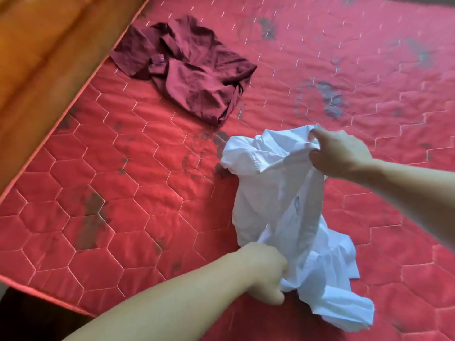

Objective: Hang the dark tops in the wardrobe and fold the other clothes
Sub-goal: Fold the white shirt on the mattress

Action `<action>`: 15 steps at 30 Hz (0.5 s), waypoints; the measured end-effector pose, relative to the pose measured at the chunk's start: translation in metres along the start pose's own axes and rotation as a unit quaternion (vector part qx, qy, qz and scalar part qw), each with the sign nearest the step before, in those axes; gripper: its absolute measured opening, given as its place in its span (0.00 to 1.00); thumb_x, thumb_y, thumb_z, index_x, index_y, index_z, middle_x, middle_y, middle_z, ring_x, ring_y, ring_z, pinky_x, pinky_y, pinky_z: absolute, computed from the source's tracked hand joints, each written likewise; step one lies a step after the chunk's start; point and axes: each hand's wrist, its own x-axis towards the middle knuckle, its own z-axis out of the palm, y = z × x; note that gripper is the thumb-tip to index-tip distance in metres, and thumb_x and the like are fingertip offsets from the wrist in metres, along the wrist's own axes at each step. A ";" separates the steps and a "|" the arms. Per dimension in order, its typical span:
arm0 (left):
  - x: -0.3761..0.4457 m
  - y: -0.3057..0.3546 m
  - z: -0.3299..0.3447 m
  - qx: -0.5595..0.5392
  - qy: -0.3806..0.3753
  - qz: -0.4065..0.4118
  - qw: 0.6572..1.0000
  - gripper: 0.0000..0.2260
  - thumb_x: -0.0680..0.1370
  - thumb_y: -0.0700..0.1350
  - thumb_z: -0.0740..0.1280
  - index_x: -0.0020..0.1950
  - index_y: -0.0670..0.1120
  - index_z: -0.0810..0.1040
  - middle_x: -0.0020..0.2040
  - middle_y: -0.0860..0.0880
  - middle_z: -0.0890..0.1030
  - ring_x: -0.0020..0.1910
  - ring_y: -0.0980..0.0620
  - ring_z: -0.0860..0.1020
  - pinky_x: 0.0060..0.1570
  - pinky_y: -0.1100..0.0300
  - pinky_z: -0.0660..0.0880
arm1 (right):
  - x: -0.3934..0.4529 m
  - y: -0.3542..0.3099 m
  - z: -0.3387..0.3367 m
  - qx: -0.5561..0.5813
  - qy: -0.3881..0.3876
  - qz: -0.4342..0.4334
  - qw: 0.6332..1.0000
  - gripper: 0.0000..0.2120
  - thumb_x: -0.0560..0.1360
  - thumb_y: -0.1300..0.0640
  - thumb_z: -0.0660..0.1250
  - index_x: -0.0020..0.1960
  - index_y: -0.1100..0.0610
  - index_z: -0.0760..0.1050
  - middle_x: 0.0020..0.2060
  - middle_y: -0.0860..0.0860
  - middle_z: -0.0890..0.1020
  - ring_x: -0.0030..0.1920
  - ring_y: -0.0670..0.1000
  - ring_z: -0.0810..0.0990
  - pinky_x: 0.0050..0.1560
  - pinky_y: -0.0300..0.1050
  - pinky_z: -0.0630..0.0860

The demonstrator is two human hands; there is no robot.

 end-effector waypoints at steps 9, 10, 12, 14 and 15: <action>-0.101 -0.026 -0.145 0.060 0.217 -0.156 0.962 0.12 0.77 0.58 0.62 0.52 0.51 0.74 0.55 0.48 0.81 0.50 0.39 0.79 0.41 0.53 0.69 | -0.021 0.040 -0.186 -0.097 0.036 0.093 0.990 0.08 0.67 0.57 0.65 0.45 0.55 0.80 0.42 0.55 0.82 0.43 0.59 0.82 0.38 0.43 0.71; -0.119 -0.024 -0.172 0.073 0.246 -0.148 0.955 0.09 0.78 0.54 0.62 0.55 0.51 0.74 0.57 0.47 0.81 0.50 0.38 0.79 0.41 0.53 0.69 | -0.026 0.042 -0.212 -0.106 0.041 0.097 0.989 0.08 0.67 0.56 0.65 0.44 0.56 0.80 0.43 0.54 0.82 0.43 0.58 0.82 0.38 0.42 0.71; -0.160 -0.017 -0.227 0.032 0.297 -0.123 0.946 0.03 0.78 0.44 0.63 0.46 0.50 0.76 0.41 0.49 0.80 0.41 0.41 0.76 0.37 0.56 0.66 | -0.038 0.046 -0.264 -0.119 0.042 0.113 0.986 0.07 0.67 0.56 0.66 0.44 0.55 0.79 0.45 0.53 0.81 0.45 0.58 0.82 0.38 0.41 0.69; -0.200 -0.004 -0.277 -0.015 0.361 -0.095 0.928 0.09 0.74 0.38 0.63 0.33 0.46 0.73 0.33 0.52 0.75 0.36 0.48 0.72 0.37 0.56 0.69 | -0.054 0.052 -0.316 -0.100 0.036 0.150 0.983 0.07 0.67 0.55 0.67 0.45 0.54 0.79 0.43 0.53 0.79 0.43 0.57 0.80 0.37 0.42 0.69; -0.218 0.004 -0.296 -0.032 0.401 -0.067 0.913 0.10 0.71 0.36 0.63 0.31 0.45 0.74 0.36 0.50 0.77 0.39 0.49 0.74 0.41 0.55 0.72 | -0.063 0.053 -0.340 -0.074 0.029 0.164 0.983 0.07 0.67 0.56 0.68 0.45 0.56 0.78 0.39 0.53 0.78 0.40 0.57 0.79 0.36 0.42 0.71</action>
